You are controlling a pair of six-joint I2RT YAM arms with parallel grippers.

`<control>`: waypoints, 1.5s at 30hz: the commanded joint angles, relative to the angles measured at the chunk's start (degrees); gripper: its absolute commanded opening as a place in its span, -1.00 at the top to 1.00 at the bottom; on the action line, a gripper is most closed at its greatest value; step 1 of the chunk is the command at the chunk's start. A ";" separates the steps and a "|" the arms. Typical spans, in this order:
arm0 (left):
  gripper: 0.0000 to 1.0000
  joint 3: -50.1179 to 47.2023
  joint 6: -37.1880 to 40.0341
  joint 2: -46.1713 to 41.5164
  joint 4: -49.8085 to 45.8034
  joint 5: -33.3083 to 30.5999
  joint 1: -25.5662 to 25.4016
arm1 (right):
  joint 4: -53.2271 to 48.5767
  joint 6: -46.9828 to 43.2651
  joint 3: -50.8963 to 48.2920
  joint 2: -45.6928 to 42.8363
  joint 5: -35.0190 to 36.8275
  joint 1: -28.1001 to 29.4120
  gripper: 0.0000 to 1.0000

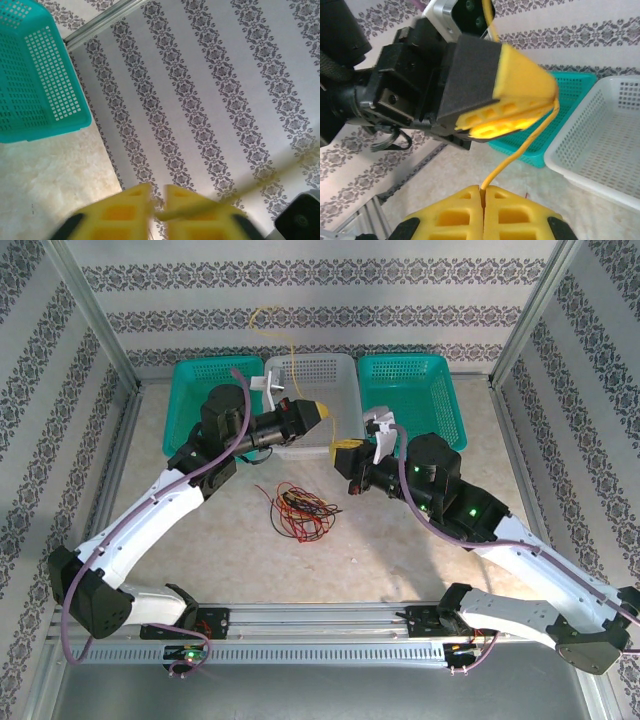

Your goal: Untangle the cables

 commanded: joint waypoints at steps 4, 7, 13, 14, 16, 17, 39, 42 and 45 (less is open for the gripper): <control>0.09 -1.88 -1.65 0.61 3.98 -0.65 1.44 | -0.04 1.71 -1.12 -0.60 -4.69 0.30 1.00; 0.27 -3.28 -1.82 0.18 4.84 -0.35 1.44 | 0.66 1.96 -0.55 0.41 -6.17 0.03 1.00; 0.84 -3.40 -0.91 -0.35 2.98 -0.52 2.87 | 0.34 1.67 0.58 2.02 -6.95 -0.18 1.00; 0.89 -3.32 -0.65 -0.36 2.72 -0.47 3.34 | 0.16 1.60 0.78 2.26 -7.18 -0.24 1.00; 1.00 -2.75 0.74 -0.68 1.93 -0.22 4.77 | -0.29 1.43 1.27 3.20 -8.23 -0.25 1.00; 1.00 -2.42 1.66 -0.73 1.50 -0.13 5.50 | -0.64 1.41 1.50 3.67 -8.71 -0.24 1.00; 1.00 27.03 40.29 25.43 -34.69 -11.98 36.18 | -22.94 6.79 -0.88 -5.50 11.84 -11.09 -0.04; 1.00 34.14 42.28 31.32 -36.87 -13.65 36.23 | -22.44 7.21 -2.37 -6.62 10.84 -11.15 -0.03; 1.00 41.15 42.21 37.77 -40.07 -14.32 36.17 | -22.19 7.86 -3.83 -7.33 10.59 -11.22 -0.02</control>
